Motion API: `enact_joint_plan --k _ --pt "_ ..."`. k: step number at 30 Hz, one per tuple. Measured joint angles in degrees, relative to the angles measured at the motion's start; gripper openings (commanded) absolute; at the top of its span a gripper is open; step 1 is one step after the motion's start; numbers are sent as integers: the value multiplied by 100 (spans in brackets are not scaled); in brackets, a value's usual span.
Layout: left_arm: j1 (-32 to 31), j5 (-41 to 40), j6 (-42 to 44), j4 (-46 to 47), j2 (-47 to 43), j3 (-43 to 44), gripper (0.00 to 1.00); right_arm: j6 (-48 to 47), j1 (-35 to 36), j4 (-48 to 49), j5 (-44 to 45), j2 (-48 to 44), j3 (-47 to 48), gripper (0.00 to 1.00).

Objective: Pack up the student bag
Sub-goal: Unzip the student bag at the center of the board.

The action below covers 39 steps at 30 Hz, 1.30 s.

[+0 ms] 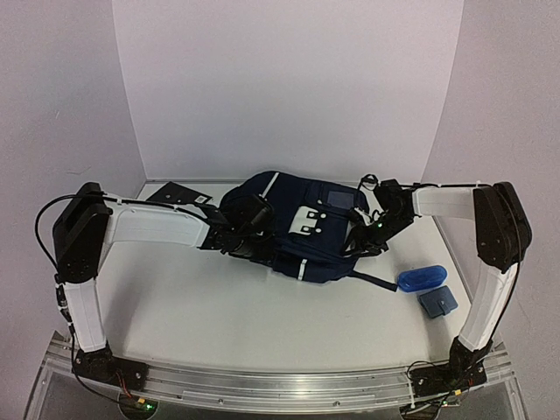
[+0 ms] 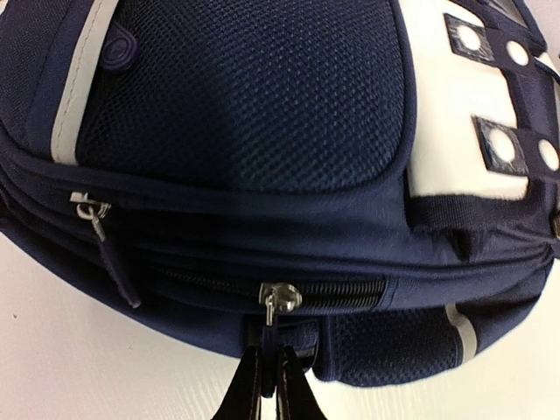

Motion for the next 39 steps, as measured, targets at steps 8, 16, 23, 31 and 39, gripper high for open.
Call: enact_joint_plan --k 8,16,23,31,39 --pt "43 79 153 207 -831 -912 0 -222 -228 -211 159 367 546 26" --pt "348 646 338 210 -1418 -1499 0 -488 -657 -136 672 909 1574 42" --pt "314 1508 357 666 -1150 -1407 0 -500 -762 -159 599 692 1701 74" --pt "38 2028 425 974 -626 -814 0 -532 -525 -634 44 -488 271 85" --pt "-308 2239 592 1052 -179 -361 0 -604 -521 -920 -259 50 276 80"
